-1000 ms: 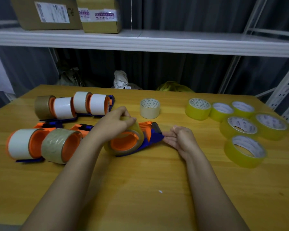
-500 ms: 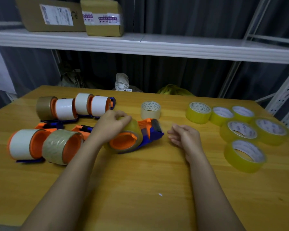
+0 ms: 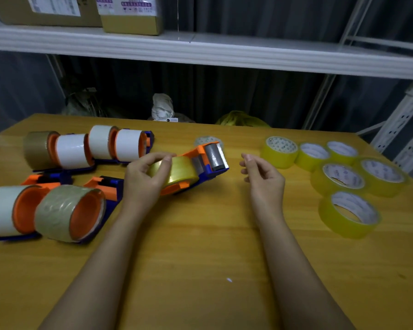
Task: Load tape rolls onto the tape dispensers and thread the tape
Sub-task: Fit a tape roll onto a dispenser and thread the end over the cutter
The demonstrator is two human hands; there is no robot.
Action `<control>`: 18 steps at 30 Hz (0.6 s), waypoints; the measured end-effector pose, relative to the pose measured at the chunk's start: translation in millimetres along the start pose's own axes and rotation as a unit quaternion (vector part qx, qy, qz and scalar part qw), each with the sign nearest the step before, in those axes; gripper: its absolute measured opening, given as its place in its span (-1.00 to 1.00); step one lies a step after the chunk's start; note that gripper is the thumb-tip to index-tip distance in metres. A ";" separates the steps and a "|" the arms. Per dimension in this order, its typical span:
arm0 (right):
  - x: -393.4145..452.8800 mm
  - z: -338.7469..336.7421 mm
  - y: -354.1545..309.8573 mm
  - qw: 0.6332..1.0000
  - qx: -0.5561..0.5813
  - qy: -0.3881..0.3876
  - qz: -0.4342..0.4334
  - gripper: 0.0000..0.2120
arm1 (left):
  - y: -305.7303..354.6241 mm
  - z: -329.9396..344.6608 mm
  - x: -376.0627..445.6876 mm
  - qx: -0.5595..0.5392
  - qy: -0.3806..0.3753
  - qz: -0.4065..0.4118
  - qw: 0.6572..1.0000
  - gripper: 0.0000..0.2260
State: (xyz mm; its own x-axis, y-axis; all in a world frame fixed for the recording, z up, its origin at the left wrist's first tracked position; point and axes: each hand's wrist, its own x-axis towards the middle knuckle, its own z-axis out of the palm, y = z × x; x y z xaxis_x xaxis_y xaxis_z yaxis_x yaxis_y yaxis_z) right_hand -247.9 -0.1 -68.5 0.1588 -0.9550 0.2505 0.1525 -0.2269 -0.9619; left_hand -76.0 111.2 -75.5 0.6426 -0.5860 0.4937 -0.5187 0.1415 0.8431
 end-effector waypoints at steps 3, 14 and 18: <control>-2.8 3.3 -3.7 0.995 0.027 -0.077 0.056 -0.82 | 2.7 3.4 -4.9 0.022 -0.010 0.032 0.999 -0.77; -3.5 -1.0 1.6 0.956 0.166 -0.122 0.209 -0.87 | -5.3 1.4 -13.5 0.062 -0.019 0.080 0.995 -0.70; -0.1 -3.5 0.7 0.943 0.227 -0.102 0.219 -0.82 | -4.5 2.4 -13.5 0.071 -0.019 0.089 0.993 -0.69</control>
State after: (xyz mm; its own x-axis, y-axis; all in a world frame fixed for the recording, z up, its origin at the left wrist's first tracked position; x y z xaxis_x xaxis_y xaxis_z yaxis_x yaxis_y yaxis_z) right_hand -251.2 -0.8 -69.6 0.4818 -0.8705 -0.1004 0.4225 0.3312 -0.8437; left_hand -83.8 116.6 -86.4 0.5136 -0.5921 0.6210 -0.6974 0.1336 0.7041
